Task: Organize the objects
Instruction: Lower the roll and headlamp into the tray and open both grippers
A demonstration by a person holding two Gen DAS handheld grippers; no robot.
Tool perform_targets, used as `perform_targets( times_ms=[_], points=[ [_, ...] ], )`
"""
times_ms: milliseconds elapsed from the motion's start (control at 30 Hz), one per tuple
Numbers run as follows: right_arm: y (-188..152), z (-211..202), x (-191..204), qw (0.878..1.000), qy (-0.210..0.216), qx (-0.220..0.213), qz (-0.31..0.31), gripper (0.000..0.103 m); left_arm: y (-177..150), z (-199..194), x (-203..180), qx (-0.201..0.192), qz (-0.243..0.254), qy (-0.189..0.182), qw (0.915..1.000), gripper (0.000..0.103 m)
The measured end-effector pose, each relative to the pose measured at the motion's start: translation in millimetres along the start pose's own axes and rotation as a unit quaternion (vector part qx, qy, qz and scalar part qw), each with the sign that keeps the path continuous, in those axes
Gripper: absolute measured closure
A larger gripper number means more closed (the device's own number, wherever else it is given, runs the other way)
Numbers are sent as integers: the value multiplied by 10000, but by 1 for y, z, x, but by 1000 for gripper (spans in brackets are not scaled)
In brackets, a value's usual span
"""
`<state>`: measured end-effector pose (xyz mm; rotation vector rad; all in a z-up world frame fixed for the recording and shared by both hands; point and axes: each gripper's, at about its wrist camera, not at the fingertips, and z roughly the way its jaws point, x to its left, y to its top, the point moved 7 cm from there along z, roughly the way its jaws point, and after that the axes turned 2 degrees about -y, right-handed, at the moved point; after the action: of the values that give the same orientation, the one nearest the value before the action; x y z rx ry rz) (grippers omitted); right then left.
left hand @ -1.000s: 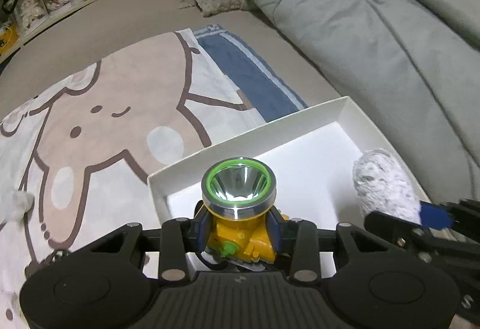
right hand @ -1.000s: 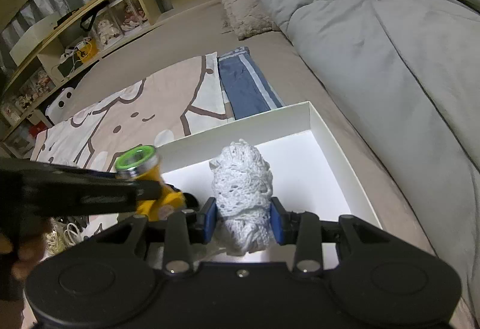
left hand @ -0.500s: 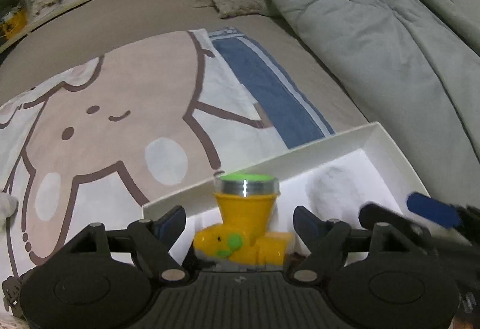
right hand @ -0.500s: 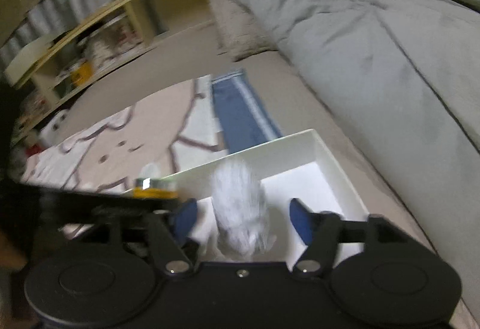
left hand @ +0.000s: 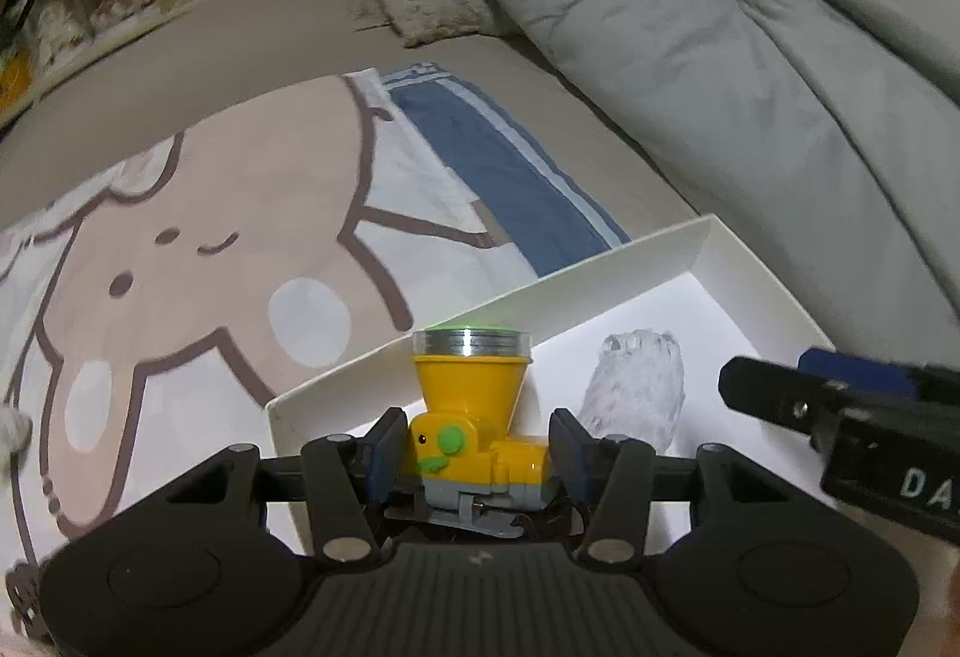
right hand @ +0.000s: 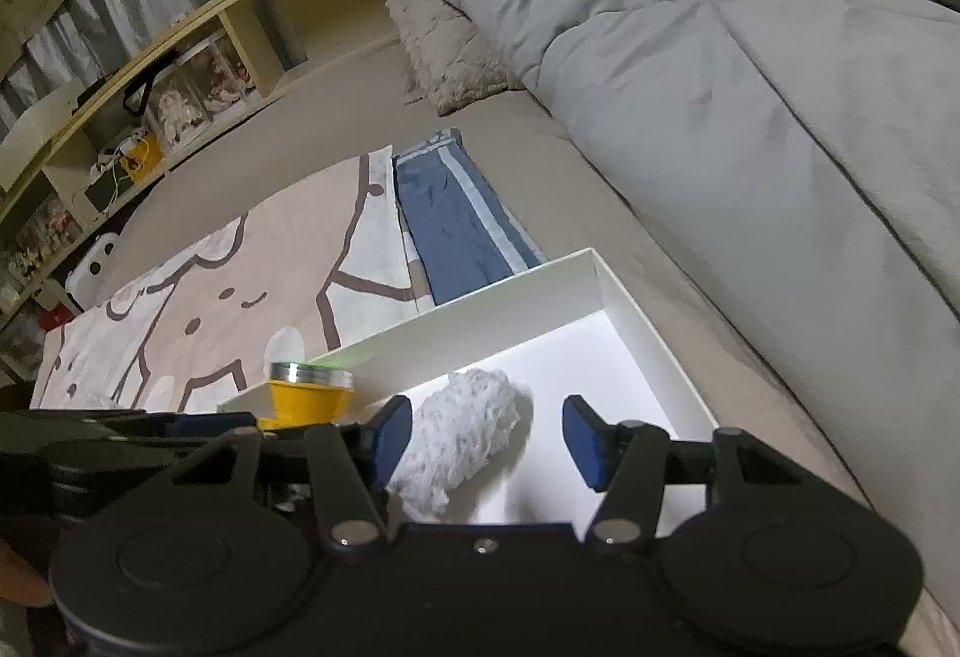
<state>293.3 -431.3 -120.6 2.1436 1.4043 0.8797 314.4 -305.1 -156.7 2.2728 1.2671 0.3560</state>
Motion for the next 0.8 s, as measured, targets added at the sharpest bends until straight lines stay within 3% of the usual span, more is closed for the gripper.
perform_targets(
  times_ms=[267,433,500,567,800],
  points=[
    [-1,4,-8,9998,-45,125,138,52,-8,-3,-28,-72,1292,-292,9912,50],
    [-3,7,-9,9997,-65,190,130,52,-4,-2,-18,-62,984,-358,9945,46],
    [-3,8,-9,9997,-58,197,128,52,-6,-2,-14,80,842,-321,9959,30],
    [-3,8,-10,9996,-64,212,163,52,-8,-5,-10,119,804,-226,9964,25],
    [-5,5,-10,9994,-100,278,200,50,-9,-28,8,-14,347,-228,9991,25]
  ],
)
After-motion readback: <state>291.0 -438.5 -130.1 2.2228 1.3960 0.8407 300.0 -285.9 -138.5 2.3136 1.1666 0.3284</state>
